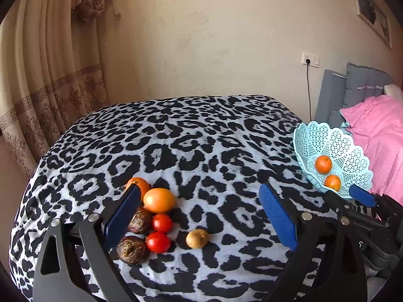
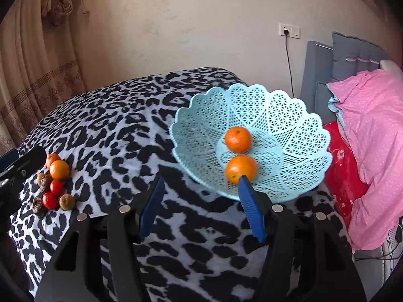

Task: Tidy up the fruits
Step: 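Move both tools back from the basket toward the fruit pile, then grasp a brown round fruit with the left tool while the right tool grasps a small tan fruit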

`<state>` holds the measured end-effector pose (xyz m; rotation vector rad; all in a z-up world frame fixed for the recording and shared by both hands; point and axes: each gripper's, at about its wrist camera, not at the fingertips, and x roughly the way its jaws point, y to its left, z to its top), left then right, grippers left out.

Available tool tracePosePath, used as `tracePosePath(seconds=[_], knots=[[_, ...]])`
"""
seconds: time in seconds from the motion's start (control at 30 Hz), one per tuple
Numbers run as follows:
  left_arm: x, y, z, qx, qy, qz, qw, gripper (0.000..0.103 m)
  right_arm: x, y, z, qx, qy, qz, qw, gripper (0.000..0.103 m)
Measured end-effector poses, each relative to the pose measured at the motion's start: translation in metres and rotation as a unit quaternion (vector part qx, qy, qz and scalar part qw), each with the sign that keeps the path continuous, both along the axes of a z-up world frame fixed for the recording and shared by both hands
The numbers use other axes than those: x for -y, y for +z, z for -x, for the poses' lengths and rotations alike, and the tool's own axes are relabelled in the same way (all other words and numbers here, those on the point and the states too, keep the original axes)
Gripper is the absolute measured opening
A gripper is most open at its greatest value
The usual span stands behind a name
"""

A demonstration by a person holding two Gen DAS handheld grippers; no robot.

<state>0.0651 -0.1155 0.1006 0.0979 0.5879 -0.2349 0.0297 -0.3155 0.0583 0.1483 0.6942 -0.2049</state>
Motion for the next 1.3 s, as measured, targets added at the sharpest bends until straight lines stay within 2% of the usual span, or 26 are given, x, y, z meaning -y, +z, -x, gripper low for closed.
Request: tracePosePath(seconds=[0.4, 0.7, 0.93, 1.17, 1.3], knots=[[-0.044, -0.014, -0.005, -0.024, 0.027, 0.028, 0.999, 0.094, -0.03, 0.002, 0.004, 0.002, 0.026, 0.0, 1.0, 0.065], [-0.11, -0.037, -0.015, -0.059, 0.083, 0.063, 0.9928, 0.094, -0.055, -0.009, 0.003, -0.015, 0.067, -0.022, 0.997, 0.065], [-0.14, -0.048, -0.02, -0.075, 0.102, 0.081, 0.9886, 0.093, -0.071, -0.017, 0.004, -0.023, 0.093, -0.026, 0.995, 0.065], [-0.146, -0.063, -0.03, -0.118, 0.093, 0.105, 0.9831, 0.075, -0.081, -0.026, 0.006, -0.032, 0.116, -0.031, 0.992, 0.065], [-0.146, -0.069, -0.032, -0.143, 0.069, 0.133, 0.9784, 0.065, -0.083, -0.031, 0.004, -0.037, 0.121, -0.034, 0.991, 0.065]])
